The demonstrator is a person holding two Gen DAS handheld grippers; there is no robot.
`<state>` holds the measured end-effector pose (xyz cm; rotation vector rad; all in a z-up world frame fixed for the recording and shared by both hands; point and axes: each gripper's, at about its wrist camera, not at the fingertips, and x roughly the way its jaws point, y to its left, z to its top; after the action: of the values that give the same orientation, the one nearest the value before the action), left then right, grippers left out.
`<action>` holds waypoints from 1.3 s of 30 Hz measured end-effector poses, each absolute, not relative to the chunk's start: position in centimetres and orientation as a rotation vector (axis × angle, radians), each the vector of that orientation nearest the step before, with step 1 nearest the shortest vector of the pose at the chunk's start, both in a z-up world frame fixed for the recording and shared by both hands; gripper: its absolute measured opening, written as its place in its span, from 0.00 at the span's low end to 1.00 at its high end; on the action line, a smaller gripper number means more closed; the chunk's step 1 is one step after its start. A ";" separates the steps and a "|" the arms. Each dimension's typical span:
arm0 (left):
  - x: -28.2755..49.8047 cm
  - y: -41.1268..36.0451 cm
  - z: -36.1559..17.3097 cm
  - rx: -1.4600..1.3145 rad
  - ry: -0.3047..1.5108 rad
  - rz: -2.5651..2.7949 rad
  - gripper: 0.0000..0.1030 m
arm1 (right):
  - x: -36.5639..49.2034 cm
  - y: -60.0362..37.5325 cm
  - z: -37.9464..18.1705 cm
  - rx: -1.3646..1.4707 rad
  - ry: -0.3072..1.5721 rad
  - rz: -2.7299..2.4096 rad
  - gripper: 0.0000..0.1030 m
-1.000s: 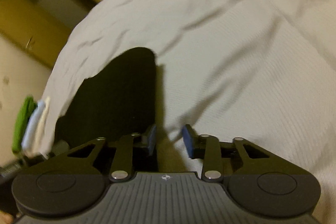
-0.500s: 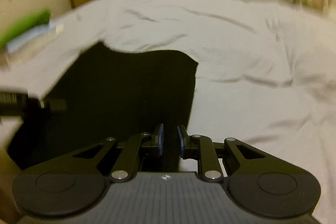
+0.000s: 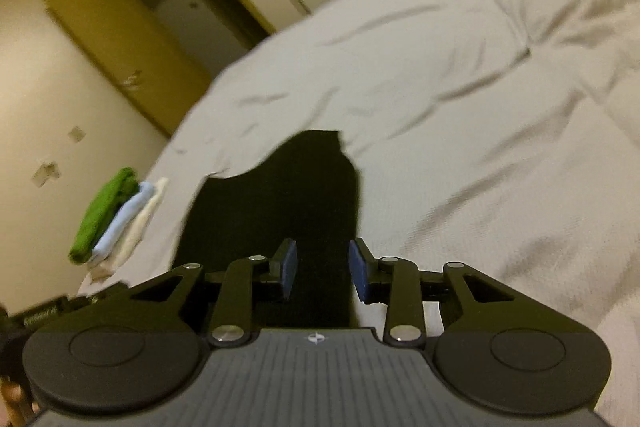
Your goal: Fold clothes
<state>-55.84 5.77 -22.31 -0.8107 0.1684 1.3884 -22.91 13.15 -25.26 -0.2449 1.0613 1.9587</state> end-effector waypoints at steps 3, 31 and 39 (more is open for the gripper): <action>-54.1 5.6 -24.0 -0.825 0.262 1.403 0.18 | -24.2 10.9 -24.8 -0.302 0.977 2.027 0.33; -52.1 11.9 -26.2 -0.769 0.484 1.569 0.09 | -34.4 16.4 -25.7 -0.725 0.571 2.044 0.30; -50.8 6.7 -23.0 -0.728 0.450 1.552 0.09 | -28.8 13.9 -23.0 -0.515 0.775 2.069 0.33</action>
<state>-50.85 6.72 -22.97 -0.7279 0.4495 1.5521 -28.79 13.93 -22.95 -0.5152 0.7751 2.0692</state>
